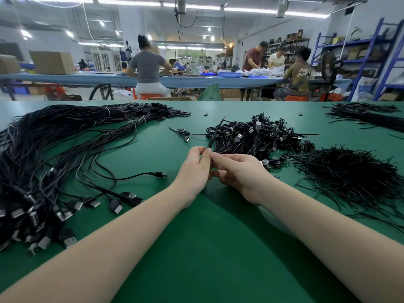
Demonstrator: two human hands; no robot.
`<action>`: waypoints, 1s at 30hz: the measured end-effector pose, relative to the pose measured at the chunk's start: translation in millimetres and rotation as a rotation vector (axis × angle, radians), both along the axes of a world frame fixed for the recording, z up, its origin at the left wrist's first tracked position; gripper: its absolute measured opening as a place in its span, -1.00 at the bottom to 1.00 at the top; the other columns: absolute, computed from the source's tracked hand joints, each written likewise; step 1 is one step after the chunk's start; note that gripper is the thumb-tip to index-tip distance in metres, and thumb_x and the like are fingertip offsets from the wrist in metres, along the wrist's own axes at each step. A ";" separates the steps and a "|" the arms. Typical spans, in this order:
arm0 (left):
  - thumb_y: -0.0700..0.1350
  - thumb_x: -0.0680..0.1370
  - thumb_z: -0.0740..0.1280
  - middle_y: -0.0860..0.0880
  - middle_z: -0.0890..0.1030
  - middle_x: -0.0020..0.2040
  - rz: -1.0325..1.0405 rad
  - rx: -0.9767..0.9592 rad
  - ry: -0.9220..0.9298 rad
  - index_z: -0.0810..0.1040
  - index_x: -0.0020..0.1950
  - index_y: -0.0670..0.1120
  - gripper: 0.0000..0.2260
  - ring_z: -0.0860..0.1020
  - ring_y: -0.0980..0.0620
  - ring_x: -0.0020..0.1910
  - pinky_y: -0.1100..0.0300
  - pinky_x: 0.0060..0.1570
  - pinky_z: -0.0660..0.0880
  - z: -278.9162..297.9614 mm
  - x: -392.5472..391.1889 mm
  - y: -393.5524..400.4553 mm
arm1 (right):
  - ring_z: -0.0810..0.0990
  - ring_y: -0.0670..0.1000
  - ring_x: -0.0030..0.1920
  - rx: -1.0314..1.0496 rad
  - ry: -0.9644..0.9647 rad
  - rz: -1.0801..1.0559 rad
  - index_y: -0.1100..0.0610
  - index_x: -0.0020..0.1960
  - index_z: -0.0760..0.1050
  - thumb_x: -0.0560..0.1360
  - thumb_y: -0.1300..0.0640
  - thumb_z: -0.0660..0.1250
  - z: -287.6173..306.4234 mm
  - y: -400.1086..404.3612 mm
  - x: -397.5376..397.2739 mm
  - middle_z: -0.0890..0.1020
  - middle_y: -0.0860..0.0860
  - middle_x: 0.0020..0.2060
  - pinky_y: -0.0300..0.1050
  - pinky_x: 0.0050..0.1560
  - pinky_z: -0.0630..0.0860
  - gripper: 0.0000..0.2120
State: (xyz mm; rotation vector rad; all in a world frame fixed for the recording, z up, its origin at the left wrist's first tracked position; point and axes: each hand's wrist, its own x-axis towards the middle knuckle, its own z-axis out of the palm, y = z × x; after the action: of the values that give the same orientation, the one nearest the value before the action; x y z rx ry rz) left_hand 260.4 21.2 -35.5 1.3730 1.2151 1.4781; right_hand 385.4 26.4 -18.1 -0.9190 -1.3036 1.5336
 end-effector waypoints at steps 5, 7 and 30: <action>-0.05 0.67 0.10 0.00 0.54 -0.22 -0.040 -0.025 -0.022 0.39 -0.02 0.01 -0.88 0.57 0.16 -0.27 0.42 -0.39 0.40 2.4 0.8 -3.8 | 0.66 -0.02 -0.27 -0.062 -0.053 0.001 0.11 -0.19 0.65 0.39 0.08 0.50 2.3 1.0 2.9 0.69 0.02 -0.26 -0.28 -0.35 0.51 -0.89; -0.06 0.67 0.10 0.03 0.52 -0.29 -0.051 -0.016 -0.023 0.38 -0.03 -0.02 -0.87 0.49 0.28 -0.45 0.45 -0.44 0.38 3.5 0.4 -5.4 | 0.68 -0.03 -0.30 -0.099 -0.072 0.016 0.13 -0.15 0.62 0.39 0.09 0.49 5.0 1.0 4.2 0.69 0.00 -0.30 -0.30 -0.40 0.50 -0.87; -0.08 0.67 0.11 0.06 0.33 -0.39 -0.072 -0.041 -0.062 0.34 -0.04 -0.08 -0.86 0.24 0.22 -0.56 0.38 -0.49 0.26 7.6 -0.4 -7.8 | 0.64 -0.07 -0.38 -0.147 -0.124 -0.004 0.12 -0.19 0.52 0.48 0.12 0.42 9.2 2.6 3.7 0.57 -0.01 -0.40 -0.30 -0.43 0.50 -0.87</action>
State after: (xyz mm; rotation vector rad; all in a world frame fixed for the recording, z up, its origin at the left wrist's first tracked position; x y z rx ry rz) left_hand 260.1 13.4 -27.9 1.3208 1.1398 1.4278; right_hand 389.0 28.9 -8.9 -1.1252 -1.2873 1.6074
